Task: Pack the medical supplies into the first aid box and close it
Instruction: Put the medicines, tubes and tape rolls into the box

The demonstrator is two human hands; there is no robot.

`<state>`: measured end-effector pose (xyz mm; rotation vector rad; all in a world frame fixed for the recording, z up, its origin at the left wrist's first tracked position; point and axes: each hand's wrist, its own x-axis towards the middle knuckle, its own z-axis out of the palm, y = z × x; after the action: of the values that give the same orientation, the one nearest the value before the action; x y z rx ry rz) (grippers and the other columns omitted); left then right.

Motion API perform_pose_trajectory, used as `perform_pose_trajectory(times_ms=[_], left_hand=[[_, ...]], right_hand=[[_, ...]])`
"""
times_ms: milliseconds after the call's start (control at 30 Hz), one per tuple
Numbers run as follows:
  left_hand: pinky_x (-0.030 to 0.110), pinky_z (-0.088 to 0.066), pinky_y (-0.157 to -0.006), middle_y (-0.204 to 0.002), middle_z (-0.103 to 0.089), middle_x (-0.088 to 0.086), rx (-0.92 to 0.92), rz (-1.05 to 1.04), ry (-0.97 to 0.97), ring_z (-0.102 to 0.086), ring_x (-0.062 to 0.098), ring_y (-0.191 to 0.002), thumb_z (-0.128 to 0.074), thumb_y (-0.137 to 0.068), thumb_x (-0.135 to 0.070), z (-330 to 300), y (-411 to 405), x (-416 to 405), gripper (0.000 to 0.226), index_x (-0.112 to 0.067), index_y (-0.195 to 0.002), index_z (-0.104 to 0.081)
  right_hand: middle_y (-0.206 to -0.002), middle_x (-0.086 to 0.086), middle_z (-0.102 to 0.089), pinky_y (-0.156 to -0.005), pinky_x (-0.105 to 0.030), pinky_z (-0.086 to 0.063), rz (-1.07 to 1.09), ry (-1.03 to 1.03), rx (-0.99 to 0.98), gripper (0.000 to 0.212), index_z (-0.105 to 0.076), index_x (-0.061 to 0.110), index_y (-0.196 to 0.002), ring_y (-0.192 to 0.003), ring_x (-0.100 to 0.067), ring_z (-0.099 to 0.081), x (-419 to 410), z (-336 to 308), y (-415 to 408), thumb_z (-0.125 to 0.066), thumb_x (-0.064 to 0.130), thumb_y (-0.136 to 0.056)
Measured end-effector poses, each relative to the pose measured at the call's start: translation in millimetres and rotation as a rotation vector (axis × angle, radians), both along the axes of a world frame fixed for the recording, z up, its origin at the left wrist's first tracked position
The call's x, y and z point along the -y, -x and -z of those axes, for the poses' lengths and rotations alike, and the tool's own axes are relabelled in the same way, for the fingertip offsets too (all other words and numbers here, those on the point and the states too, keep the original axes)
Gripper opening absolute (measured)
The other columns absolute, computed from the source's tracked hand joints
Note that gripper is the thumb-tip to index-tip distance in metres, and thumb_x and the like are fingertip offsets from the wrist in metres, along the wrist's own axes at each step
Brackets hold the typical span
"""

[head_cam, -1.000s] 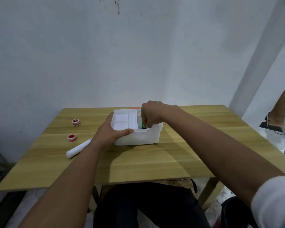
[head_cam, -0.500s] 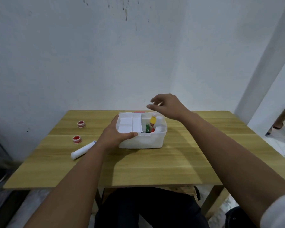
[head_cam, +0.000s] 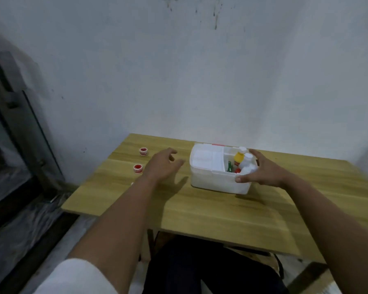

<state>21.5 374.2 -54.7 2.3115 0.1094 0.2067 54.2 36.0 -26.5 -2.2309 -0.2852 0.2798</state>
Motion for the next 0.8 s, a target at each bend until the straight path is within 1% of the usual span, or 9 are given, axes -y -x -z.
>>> perform_pose_trajectory(times_ms=[33, 100, 200, 267, 333, 433, 567, 700, 800], left_hand=[[0.035, -0.051, -0.090, -0.124, -0.066, 0.000, -0.002, -0.017, -0.157, -0.062, 0.018, -0.105, -0.069, -0.090, -0.049, 0, 3, -13, 0.050, -0.025, -0.133, -0.064], [0.037, -0.053, -0.089, -0.119, -0.067, -0.002, -0.045, -0.024, -0.400, -0.063, 0.020, -0.108, -0.069, -0.086, -0.045, 1, 9, -34, 0.042, -0.026, -0.123, -0.069], [0.034, -0.048, -0.081, -0.117, -0.064, -0.004, -0.163, -0.002, -0.584, -0.061, 0.021, -0.113, -0.066, -0.085, -0.051, 0, 14, -51, 0.044, -0.027, -0.122, -0.067], [0.034, -0.048, -0.083, -0.119, -0.065, -0.003, -0.231, -0.004, -0.619, -0.062, 0.021, -0.112, -0.061, -0.089, -0.056, 1, 15, -56, 0.043, -0.028, -0.121, -0.066], [0.034, -0.051, -0.083, -0.119, -0.066, -0.001, -0.281, -0.013, -0.602, -0.063, 0.021, -0.101, -0.055, -0.095, -0.056, 6, 16, -58, 0.040, -0.026, -0.119, -0.067], [0.033, -0.054, -0.078, -0.105, -0.070, 0.003, -0.279, -0.027, -0.526, -0.066, 0.019, -0.083, -0.053, -0.098, -0.053, 11, 16, -56, 0.039, -0.021, -0.114, -0.069], [0.032, -0.047, -0.080, -0.124, -0.066, 0.010, -0.230, -0.057, -0.470, -0.063, 0.027, -0.111, -0.067, -0.093, -0.036, 1, 8, -44, 0.042, -0.015, -0.128, -0.063], [0.032, -0.047, -0.081, -0.127, -0.066, 0.008, -0.052, -0.120, -0.281, -0.063, 0.027, -0.108, -0.076, -0.084, -0.026, -38, -9, -11, 0.047, -0.014, -0.128, -0.066], [0.032, -0.052, -0.081, -0.124, -0.068, 0.007, 0.033, -0.101, -0.127, -0.066, 0.026, -0.108, -0.079, -0.082, -0.025, -71, -27, 27, 0.046, -0.015, -0.126, -0.069]], right_hand=[[-0.113, 0.025, -0.050, -0.055, -0.008, -0.048, -0.001, 0.005, 0.000, 0.105, -0.026, 0.029, -0.154, -0.092, 0.002, -0.056, 1, 0, -1, -0.092, 0.019, -0.073], [-0.120, 0.015, -0.051, -0.056, -0.011, -0.049, 0.009, 0.006, -0.007, 0.106, -0.023, 0.027, -0.157, -0.092, -0.001, -0.056, 0, -2, -1, -0.090, 0.020, -0.075], [-0.127, 0.008, -0.047, -0.063, -0.028, -0.052, 0.038, 0.005, -0.020, 0.107, -0.020, 0.033, -0.157, -0.107, -0.017, -0.055, -2, -2, -1, -0.089, 0.027, -0.075], [-0.131, 0.007, -0.047, -0.066, -0.033, -0.053, 0.051, -0.006, -0.009, 0.106, -0.020, 0.037, -0.156, -0.113, -0.021, -0.053, -3, -1, -1, -0.089, 0.032, -0.075], [-0.135, 0.008, -0.049, -0.071, -0.037, -0.055, 0.057, -0.017, -0.015, 0.107, -0.021, 0.041, -0.155, -0.116, -0.021, -0.054, -1, 2, -2, -0.090, 0.037, -0.073], [-0.134, 0.010, -0.051, -0.073, -0.039, -0.057, 0.067, -0.015, -0.020, 0.108, -0.021, 0.044, -0.154, -0.110, -0.014, -0.058, 0, 3, 0, -0.091, 0.042, -0.070], [-0.130, 0.012, -0.054, -0.065, -0.032, -0.055, 0.065, -0.008, -0.005, 0.107, -0.025, 0.041, -0.153, -0.103, -0.005, -0.057, 1, 2, 2, -0.092, 0.042, -0.069], [-0.128, 0.013, -0.053, -0.068, -0.034, -0.057, 0.063, -0.012, -0.018, 0.112, -0.024, 0.040, -0.154, -0.106, -0.012, -0.058, 0, 1, 0, -0.093, 0.043, -0.066], [-0.114, 0.023, -0.054, -0.060, -0.021, -0.052, 0.078, -0.029, -0.014, 0.108, -0.026, 0.035, -0.155, -0.096, -0.002, -0.058, 1, 1, 0, -0.092, 0.034, -0.071]])
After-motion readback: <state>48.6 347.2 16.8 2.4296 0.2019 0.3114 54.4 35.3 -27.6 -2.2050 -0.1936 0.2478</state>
